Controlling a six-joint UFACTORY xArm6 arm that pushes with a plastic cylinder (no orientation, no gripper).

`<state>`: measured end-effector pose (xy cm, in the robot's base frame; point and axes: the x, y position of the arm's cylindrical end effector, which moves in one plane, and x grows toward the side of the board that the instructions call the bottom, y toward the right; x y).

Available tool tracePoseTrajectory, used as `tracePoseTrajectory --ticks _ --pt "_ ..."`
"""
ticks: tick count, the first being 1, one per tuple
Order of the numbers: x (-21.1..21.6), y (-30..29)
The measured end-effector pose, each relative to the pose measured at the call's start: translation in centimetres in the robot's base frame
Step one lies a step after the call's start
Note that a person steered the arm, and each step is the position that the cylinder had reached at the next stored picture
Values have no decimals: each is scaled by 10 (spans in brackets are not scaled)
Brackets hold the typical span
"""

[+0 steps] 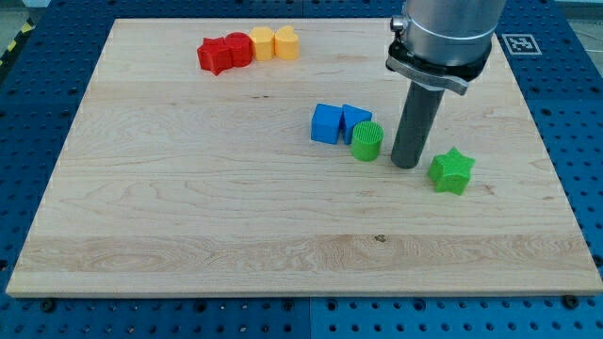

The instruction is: Place the green star towards the center right side of the board

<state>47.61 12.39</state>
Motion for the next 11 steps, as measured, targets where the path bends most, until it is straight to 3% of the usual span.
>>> tracePoseTrajectory --ticks 3,4,6,9,11 --pt "43 68" --pt "77 88" --pt "77 90" --pt "40 99" --pt "67 134"
